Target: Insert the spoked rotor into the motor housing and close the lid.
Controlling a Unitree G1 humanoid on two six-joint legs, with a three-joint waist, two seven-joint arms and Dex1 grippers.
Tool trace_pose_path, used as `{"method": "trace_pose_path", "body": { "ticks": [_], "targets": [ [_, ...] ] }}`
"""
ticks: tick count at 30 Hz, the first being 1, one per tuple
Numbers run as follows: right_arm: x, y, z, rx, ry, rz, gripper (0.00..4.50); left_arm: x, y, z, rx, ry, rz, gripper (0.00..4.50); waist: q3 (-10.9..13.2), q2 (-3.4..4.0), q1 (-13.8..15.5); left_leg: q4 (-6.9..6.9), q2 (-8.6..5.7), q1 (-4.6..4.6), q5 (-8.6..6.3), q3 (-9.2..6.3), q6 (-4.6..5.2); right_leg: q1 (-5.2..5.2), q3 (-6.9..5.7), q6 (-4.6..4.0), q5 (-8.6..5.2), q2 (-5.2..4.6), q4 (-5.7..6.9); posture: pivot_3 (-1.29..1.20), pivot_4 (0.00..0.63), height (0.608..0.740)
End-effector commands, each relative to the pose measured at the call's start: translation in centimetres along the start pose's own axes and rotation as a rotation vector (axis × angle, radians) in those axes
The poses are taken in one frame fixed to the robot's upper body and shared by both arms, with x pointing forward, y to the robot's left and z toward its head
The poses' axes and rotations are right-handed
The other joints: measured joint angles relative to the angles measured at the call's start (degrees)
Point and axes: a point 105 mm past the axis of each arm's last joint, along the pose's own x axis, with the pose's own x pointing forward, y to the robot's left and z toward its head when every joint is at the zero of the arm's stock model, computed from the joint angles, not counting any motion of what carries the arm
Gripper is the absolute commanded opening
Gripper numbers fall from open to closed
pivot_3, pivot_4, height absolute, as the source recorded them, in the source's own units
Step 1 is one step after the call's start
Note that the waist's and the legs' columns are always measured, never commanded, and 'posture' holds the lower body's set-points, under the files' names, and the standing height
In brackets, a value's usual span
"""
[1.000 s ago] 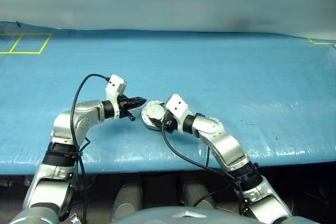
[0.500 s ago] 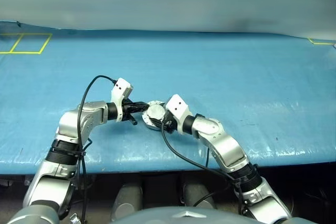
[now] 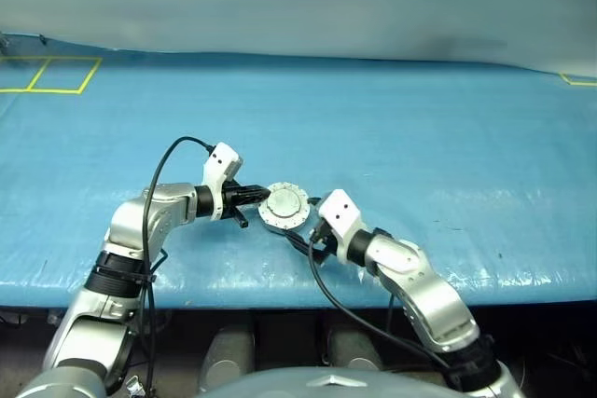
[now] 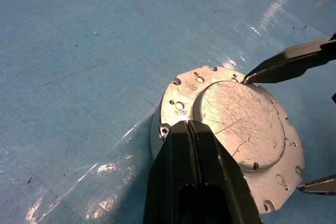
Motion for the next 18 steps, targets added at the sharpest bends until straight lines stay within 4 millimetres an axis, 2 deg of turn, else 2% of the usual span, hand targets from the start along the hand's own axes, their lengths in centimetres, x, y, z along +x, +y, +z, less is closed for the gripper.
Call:
{"method": "trace_pose_path", "body": {
  "ticks": [1, 4, 6, 11, 14, 18],
  "targets": [
    [-2.3, -0.4, 1.9, 0.003, -0.052, -0.053, 4.45, 0.6, -0.5, -1.8, -0.033, 0.056, -0.02, 0.0, 0.0, 0.01, -0.01, -0.02, 0.0, 0.0, 0.0, 0.01, 0.0, -0.01, 0.01, 0.0, 0.0, 0.0, 0.0, 0.0, 0.15, 0.74],
    [-3.5, -1.3, 1.8, 0.105, -0.027, -0.16, 4.45, 0.8, -0.7, -1.9, -0.033, 0.052, -0.029, 0.0, -0.03, 0.02, 0.01, -0.01, 0.04, 0.04, 0.01, 0.03, -0.01, 0.02, -0.01, 0.02, -0.01, -0.01, 0.02, 0.0, 0.15, 0.74],
    [-3.7, -1.3, 1.7, 0.204, -0.021, -0.168, 4.45, 1.0, -0.8, -1.8, -0.035, 0.049, -0.033, 0.0, -0.05, -0.01, 0.11, 0.0, 0.04, 0.1, 0.03, 0.02, 0.0, 0.07, -0.01, 0.0, -0.03, 0.0, 0.02, 0.0, 0.15, 0.74],
    [-1.5, -1.3, 1.3, 0.632, -0.017, -0.167, 4.45, 1.3, -0.8, -1.6, -0.029, 0.041, -0.039, 0.0, -0.07, 0.07, 0.31, -0.03, 0.03, 0.11, 0.04, 0.02, 0.01, 0.07, 0.0, 0.0, -0.02, -0.03, 0.02, 0.0, 0.15, 0.74],
    [0.0, -0.6, 1.6, 0.772, -0.017, -0.127, 4.45, 1.2, -0.7, -1.6, -0.024, 0.039, -0.035, 0.0, -0.09, 0.11, 0.59, -0.02, 0.01, 0.1, 0.04, 0.0, 0.01, 0.06, -0.02, -0.01, -0.01, -0.06, -0.02, 0.0, 0.15, 0.74],
    [1.3, 0.3, 3.0, 0.902, -0.074, -0.025, 4.45, 1.0, -0.6, -1.7, -0.022, 0.036, -0.03, 0.0, -0.11, 0.11, 0.54, -0.05, -0.04, 0.09, 0.0, 0.05, 0.1, 0.08, 0.05, -0.22, 0.17, -0.16, -0.05, 0.0, 0.15, 0.74]
  ]
}}
